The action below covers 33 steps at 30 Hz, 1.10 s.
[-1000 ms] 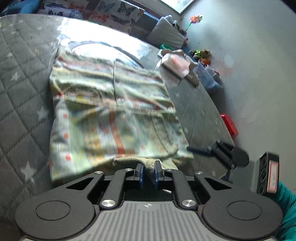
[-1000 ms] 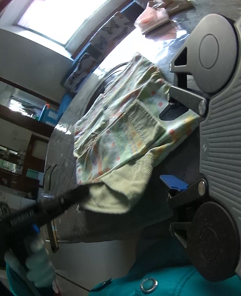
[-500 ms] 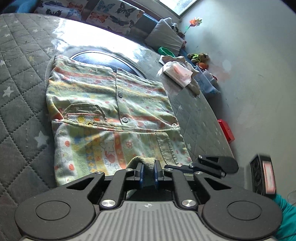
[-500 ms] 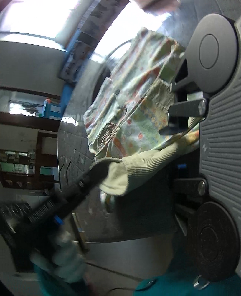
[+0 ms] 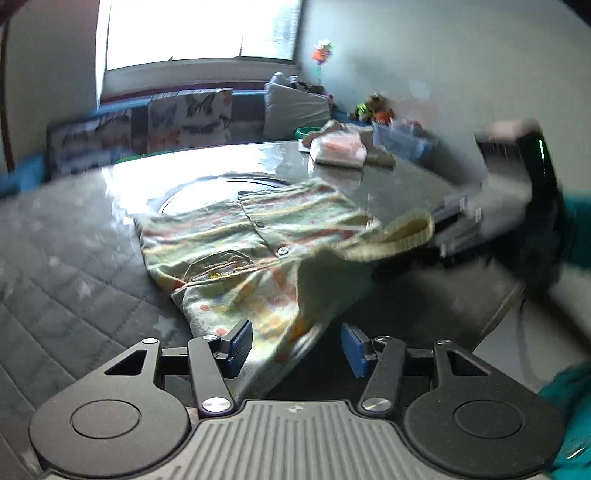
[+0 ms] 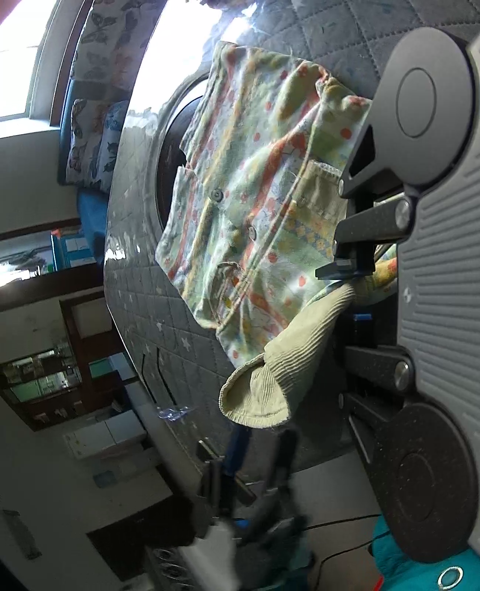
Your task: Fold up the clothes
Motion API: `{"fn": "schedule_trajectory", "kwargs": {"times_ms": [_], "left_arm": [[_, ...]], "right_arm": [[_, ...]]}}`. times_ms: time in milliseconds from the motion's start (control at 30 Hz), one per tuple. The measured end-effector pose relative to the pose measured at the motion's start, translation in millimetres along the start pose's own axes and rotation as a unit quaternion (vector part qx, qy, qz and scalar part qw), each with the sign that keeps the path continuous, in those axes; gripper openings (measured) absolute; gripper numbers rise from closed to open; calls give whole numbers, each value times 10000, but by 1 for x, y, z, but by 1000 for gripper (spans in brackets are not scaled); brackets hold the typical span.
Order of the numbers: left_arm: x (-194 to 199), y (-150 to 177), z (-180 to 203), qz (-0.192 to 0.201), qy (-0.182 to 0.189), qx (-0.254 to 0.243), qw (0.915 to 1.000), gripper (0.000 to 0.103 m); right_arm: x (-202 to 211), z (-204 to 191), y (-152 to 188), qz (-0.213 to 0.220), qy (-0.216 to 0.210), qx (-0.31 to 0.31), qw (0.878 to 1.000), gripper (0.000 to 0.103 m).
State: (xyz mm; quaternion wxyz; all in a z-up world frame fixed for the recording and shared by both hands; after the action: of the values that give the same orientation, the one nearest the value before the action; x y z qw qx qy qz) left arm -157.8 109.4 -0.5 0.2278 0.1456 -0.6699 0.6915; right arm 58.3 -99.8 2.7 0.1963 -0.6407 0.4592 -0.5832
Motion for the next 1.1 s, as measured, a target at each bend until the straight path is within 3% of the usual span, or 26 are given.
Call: {"fn": "schedule_trajectory", "kwargs": {"times_ms": [167, 333, 467, 567, 733, 800, 1100], "left_arm": [[-14, 12, 16, 19, -330, -900, 9954, 57], [-21, 22, 30, 153, -630, -1890, 9798, 57], [-25, 32, 30, 125, -676, -2300, 9708, 56], [-26, 36, 28, 147, -685, -2561, 9641, 41], [-22, 36, 22, 196, -580, -2634, 9627, 15], [-18, 34, 20, 271, -508, -2599, 9639, 10], [12, 25, 30, 453, 24, -2268, 9729, 6]], "right_arm": [[0, 0, -5, 47, 84, -94, 9999, 15], [2, 0, -6, 74, 117, -121, 9998, 15], [1, 1, -8, 111, 180, -160, 9996, 15], [1, 2, -8, 127, 205, -160, 9996, 15], [3, -2, -4, 187, 305, -36, 9994, 14], [5, -5, -1, 232, 353, 53, 9991, 12], [39, -26, 9, 352, 402, 506, 9973, 10]]}}
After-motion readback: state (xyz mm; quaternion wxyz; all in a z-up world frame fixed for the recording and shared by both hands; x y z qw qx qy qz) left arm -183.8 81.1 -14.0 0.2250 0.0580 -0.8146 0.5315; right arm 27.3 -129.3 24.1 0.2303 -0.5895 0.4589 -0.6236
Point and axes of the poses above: each gripper's, at about its wrist camera, not at the fingertips, and x roughly against the way its jaws point, z to its right, y to its underside, the point moved 1 cm from there along -x, roughly the way its jaws point, and after that the axes turned 9 degrees about z, right-handed, at the moved point
